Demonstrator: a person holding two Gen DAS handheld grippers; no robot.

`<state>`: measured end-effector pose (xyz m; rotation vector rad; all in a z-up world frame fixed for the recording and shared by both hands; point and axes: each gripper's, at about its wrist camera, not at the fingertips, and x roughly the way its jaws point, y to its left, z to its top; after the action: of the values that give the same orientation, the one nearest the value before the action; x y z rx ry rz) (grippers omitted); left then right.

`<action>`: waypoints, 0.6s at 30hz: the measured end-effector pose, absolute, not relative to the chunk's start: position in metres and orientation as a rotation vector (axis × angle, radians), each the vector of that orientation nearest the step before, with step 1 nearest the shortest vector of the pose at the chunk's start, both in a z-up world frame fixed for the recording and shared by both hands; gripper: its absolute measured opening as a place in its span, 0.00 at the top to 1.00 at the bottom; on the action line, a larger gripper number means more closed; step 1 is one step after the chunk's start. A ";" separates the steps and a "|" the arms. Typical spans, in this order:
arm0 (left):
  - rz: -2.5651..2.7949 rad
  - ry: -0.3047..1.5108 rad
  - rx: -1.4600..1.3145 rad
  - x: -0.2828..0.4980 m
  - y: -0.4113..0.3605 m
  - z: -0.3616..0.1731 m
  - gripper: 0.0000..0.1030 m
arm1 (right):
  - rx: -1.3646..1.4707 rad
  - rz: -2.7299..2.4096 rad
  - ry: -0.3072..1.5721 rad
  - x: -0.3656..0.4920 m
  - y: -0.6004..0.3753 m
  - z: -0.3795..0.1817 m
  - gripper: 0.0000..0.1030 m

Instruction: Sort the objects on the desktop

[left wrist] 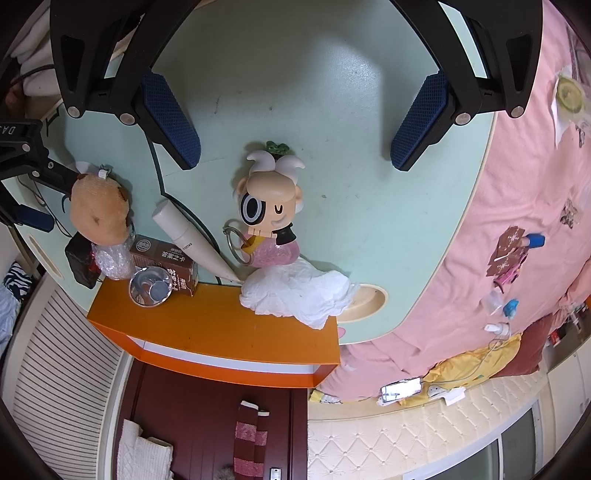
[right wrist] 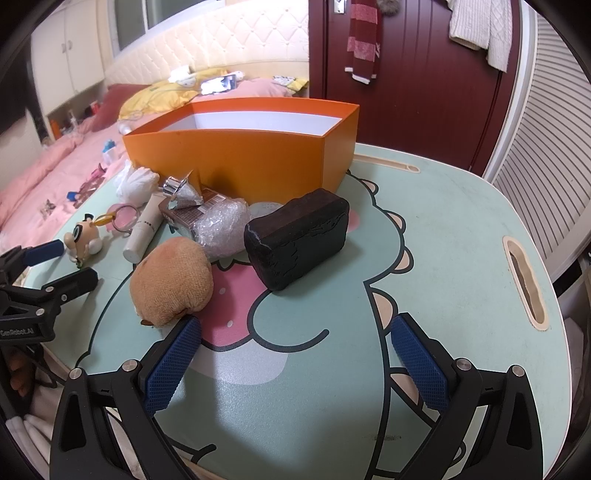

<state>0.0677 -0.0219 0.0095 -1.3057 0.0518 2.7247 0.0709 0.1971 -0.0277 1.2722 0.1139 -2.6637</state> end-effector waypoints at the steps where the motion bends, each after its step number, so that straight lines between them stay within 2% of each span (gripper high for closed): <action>1: 2.726 0.051 -1.305 0.068 -0.022 0.009 0.00 | 1.271 -2.664 0.114 0.071 0.197 -0.028 0.00; 18: 2.732 0.051 -1.286 0.070 -0.023 0.008 0.00 | 1.284 -2.670 0.116 0.075 0.196 -0.028 0.00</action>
<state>0.0697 -0.0225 0.0081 -1.2857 0.0505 2.7324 0.0746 0.1956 -0.0276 1.2840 0.1158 -2.6700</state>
